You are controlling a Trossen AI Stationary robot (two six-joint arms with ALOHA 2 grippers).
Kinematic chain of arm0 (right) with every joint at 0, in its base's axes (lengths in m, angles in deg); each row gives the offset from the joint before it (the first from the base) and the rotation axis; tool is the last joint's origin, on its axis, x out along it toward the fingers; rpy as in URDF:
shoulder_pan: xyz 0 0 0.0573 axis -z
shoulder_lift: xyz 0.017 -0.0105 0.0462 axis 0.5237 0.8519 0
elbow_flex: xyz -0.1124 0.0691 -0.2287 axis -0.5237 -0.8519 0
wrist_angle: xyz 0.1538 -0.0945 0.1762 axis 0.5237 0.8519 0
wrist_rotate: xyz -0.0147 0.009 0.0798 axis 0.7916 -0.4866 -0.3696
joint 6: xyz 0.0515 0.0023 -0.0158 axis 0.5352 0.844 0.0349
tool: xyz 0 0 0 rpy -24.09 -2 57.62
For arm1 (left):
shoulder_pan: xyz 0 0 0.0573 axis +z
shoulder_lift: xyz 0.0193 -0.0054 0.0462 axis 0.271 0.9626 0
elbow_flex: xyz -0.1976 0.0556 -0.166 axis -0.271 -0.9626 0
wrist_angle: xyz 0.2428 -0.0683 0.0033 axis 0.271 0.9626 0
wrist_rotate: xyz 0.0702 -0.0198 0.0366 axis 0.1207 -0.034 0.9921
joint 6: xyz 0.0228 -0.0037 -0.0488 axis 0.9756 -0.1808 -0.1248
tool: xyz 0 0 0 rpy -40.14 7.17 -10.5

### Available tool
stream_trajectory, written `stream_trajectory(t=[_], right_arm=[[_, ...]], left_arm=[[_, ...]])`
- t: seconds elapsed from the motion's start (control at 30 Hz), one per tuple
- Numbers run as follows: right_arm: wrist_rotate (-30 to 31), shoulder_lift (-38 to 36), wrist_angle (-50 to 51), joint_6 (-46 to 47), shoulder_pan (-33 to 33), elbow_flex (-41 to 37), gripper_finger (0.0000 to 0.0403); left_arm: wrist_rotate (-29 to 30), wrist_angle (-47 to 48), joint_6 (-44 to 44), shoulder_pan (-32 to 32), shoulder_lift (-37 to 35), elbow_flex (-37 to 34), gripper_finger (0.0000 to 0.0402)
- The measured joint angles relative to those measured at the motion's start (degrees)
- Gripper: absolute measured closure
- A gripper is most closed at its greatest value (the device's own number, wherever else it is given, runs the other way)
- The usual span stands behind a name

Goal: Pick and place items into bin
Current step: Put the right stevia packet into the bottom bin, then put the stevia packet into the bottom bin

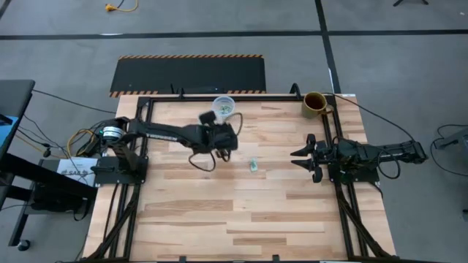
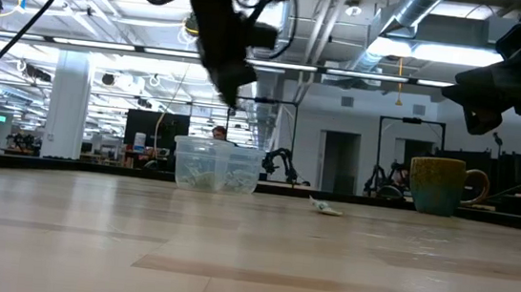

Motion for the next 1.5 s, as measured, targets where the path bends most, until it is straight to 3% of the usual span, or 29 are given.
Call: stream_trajectory(t=[0.17, 0.47, 0.77, 0.97, 1.23, 1.33, 1.5], right_arm=[[0.0, 0.0, 0.0, 0.0, 0.0, 0.0, 0.0267], [0.0, 0.0, 0.0, 0.0, 0.0, 0.0, 0.0267], [0.0, 0.0, 0.0, 0.0, -0.02, 0.0, 0.0267], [0.0, 0.0, 0.0, 0.0, -0.01, 0.0, 0.0267], [0.0, 0.02, 0.0, 0.0, 0.0, -0.02, 0.0267], [0.0, 0.0, 0.0, 0.0, 0.01, 0.0, 0.0267], [0.0, 0.01, 0.02, 0.0, 0.01, 0.0, 0.0267]], left_arm=[[-0.02, 7.43, -4.51, 5.46, -0.68, 0.0, 0.0401], [-2.04, 4.87, -4.66, 10.73, -0.68, 0.0, 0.0398], [-6.04, 1.73, -2.95, 13.93, -0.68, 0.0, 0.0318], [-19.37, -1.96, 2.38, 15.41, -0.68, 0.0, 0.0267], [-60.05, -22.4, 13.13, 11.13, -0.68, -1.69, 0.0261], [-61.61, -24.74, 19.61, 7.28, -0.55, -2.58, 0.0264], [-51.27, -30.21, 21.8, 1.93, 3.79, -2.62, 0.0264]])
